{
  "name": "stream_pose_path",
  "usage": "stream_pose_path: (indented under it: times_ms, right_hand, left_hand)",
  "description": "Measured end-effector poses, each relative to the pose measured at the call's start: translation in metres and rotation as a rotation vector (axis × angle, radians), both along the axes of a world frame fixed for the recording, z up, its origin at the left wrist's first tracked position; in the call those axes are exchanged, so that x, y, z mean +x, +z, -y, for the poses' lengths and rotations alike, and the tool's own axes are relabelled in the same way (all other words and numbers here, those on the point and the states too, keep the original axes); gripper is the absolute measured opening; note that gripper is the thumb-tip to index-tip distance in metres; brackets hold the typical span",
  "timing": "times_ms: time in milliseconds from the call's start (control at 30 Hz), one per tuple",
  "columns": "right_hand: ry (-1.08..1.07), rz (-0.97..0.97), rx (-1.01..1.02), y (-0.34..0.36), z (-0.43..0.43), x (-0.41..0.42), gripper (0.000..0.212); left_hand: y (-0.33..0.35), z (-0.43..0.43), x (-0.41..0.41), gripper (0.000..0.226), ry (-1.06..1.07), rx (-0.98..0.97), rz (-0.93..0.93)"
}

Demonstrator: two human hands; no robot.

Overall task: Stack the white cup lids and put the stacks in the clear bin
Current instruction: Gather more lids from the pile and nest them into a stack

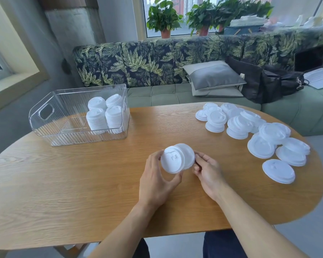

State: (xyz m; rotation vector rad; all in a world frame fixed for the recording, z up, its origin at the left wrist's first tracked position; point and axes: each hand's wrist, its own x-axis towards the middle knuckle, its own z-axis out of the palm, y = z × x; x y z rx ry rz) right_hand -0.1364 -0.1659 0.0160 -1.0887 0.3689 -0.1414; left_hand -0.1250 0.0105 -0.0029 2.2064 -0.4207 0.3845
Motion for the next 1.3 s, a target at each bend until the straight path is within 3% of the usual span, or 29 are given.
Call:
stream_pose_path:
  times_ms: [133,500,867,1167,1300]
  right_hand:
    - [-0.011,-0.006,0.052,-0.0022,0.0007,0.0015,0.022]
    - [0.042,-0.002,-0.15,-0.0067,-0.0035,0.0031,0.02]
    - [-0.106,-0.004,0.01,-0.0028,0.0012,0.0072,0.016]
    - [0.051,0.017,0.035,0.0018,0.0057,0.0014,0.022]
    - [0.089,0.01,-0.082,-0.0019,0.0043,0.0011,0.025]
  left_hand:
    - [0.0012,0.0014,-0.0013,0.079,0.049,0.018,0.044]
    - [0.0042,0.0006,-0.0009,0.086,0.01,0.074,0.076]
    - [0.0009,0.0015,-0.0035,0.084,-0.153,0.094,0.054]
    - [-0.001,-0.0008,-0.0022,0.084,-0.191,0.111,0.008]
    - [-0.0012,-0.0017,-0.0007,0.084,-0.175,0.103,-0.022]
